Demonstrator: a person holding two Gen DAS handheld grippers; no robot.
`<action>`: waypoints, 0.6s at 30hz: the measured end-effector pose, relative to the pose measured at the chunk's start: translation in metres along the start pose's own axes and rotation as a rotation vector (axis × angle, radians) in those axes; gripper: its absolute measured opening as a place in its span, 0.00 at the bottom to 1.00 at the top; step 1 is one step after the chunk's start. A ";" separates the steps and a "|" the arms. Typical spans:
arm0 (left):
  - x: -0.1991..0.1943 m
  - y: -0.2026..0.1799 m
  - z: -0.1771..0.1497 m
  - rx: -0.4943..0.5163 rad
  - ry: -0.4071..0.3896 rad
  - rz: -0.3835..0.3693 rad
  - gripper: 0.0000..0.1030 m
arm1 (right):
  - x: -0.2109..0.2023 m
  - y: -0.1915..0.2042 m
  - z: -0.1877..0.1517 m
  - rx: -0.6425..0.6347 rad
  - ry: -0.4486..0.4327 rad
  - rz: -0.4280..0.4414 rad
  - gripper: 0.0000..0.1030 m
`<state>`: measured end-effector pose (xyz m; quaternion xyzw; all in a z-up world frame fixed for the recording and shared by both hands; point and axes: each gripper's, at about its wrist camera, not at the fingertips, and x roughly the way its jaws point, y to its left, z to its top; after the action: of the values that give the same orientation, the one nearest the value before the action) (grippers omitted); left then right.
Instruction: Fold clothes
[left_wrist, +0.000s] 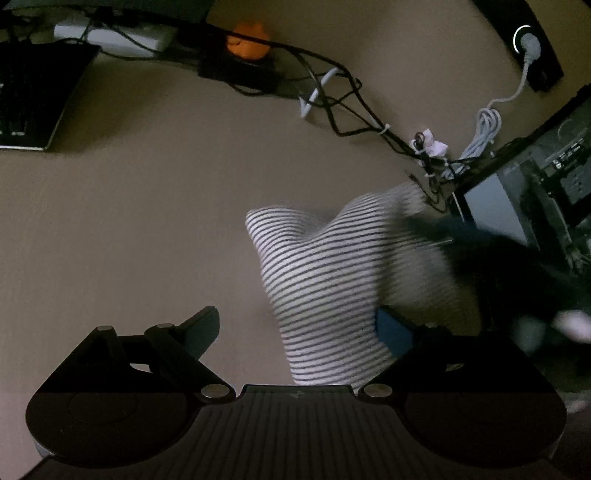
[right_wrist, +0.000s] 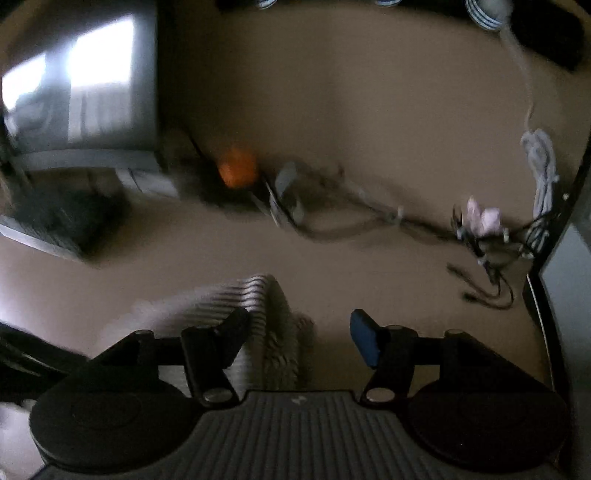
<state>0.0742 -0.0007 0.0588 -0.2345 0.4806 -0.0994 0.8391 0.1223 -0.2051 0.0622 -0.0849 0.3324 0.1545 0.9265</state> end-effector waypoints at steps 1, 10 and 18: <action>-0.002 -0.001 0.000 0.002 0.001 -0.005 0.92 | 0.013 0.003 -0.005 -0.025 0.011 -0.028 0.62; 0.008 0.005 -0.014 -0.071 0.090 -0.166 0.93 | 0.022 -0.011 -0.012 0.049 0.020 -0.004 0.73; 0.019 -0.005 -0.016 -0.061 0.114 -0.185 0.93 | -0.002 -0.027 -0.023 0.178 0.062 0.043 1.00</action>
<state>0.0707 -0.0168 0.0400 -0.2972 0.5065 -0.1752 0.7902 0.1168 -0.2372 0.0470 0.0003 0.3750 0.1416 0.9161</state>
